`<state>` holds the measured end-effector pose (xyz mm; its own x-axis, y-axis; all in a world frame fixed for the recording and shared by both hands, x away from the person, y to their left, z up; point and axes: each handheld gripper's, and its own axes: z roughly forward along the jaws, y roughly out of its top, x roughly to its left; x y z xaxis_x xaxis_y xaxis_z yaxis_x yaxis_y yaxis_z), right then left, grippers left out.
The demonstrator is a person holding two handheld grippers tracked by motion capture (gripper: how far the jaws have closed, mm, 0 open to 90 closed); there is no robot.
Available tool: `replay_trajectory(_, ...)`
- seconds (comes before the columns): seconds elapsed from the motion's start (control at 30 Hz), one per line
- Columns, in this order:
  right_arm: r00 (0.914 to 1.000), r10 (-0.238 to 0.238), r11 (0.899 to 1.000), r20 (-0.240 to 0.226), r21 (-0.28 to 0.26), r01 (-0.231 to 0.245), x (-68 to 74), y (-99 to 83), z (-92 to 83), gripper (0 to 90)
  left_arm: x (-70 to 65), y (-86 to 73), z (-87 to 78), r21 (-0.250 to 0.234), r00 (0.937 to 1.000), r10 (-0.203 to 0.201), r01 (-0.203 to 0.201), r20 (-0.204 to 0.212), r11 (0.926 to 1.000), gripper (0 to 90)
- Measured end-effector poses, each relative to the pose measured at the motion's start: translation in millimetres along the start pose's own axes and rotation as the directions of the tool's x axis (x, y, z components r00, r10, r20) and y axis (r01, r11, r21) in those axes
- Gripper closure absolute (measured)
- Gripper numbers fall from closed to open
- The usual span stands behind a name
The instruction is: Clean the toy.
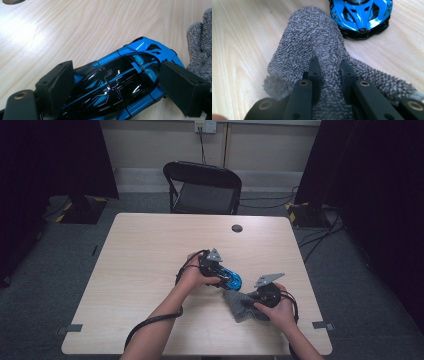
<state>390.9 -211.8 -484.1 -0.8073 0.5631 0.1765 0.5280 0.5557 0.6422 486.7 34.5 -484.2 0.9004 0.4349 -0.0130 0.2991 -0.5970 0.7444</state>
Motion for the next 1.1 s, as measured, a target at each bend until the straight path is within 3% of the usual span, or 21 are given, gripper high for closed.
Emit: replay_trajectory(1.1,0.9976,0.057,0.998,0.04,-0.002,-0.057,-37.9,4.0,-5.3,75.7,-0.1,1.3,-0.1,0.013,1.0,0.003,-0.003,0.0,0.9999,13.1)
